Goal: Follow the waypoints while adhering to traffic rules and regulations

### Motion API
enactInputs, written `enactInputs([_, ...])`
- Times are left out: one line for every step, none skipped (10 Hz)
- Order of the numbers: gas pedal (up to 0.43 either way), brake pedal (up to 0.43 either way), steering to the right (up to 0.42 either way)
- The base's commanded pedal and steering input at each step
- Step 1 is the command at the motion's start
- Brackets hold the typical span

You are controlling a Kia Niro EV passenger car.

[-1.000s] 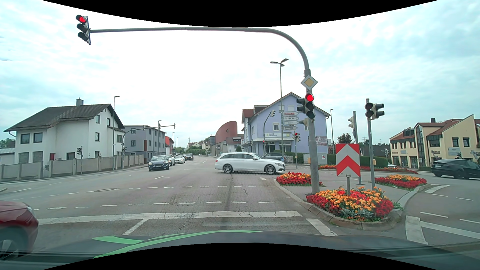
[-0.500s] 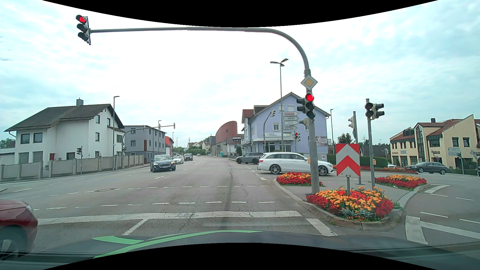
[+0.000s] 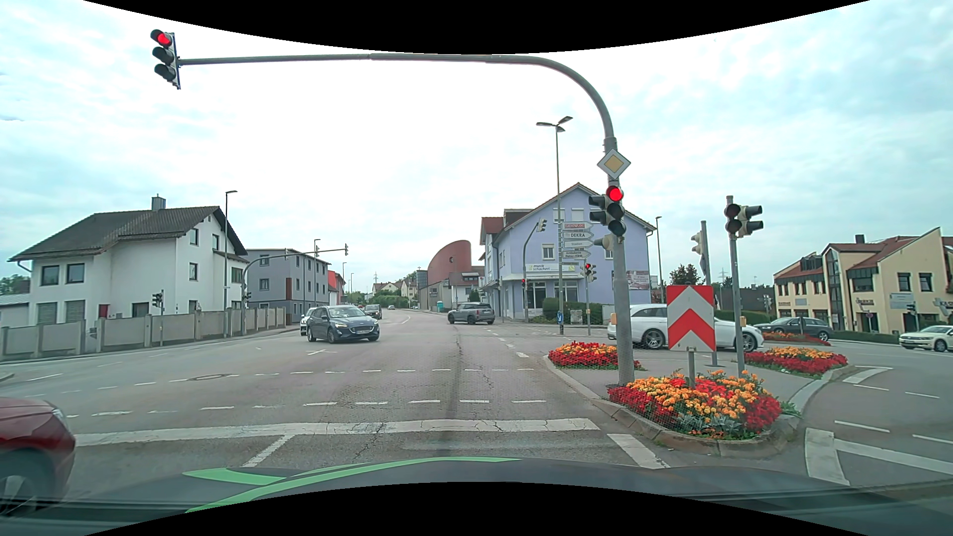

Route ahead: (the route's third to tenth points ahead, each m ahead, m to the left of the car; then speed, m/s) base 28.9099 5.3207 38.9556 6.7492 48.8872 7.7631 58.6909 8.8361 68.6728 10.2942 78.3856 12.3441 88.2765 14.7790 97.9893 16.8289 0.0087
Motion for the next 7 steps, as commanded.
enactInputs([0.000, 0.238, 0.004])
enactInputs([0.000, 0.238, 0.005])
enactInputs([0.000, 0.238, 0.005])
enactInputs([0.000, 0.238, 0.005])
enactInputs([0.000, 0.238, 0.005])
enactInputs([0.000, 0.238, 0.005])
enactInputs([0.000, 0.238, 0.005])
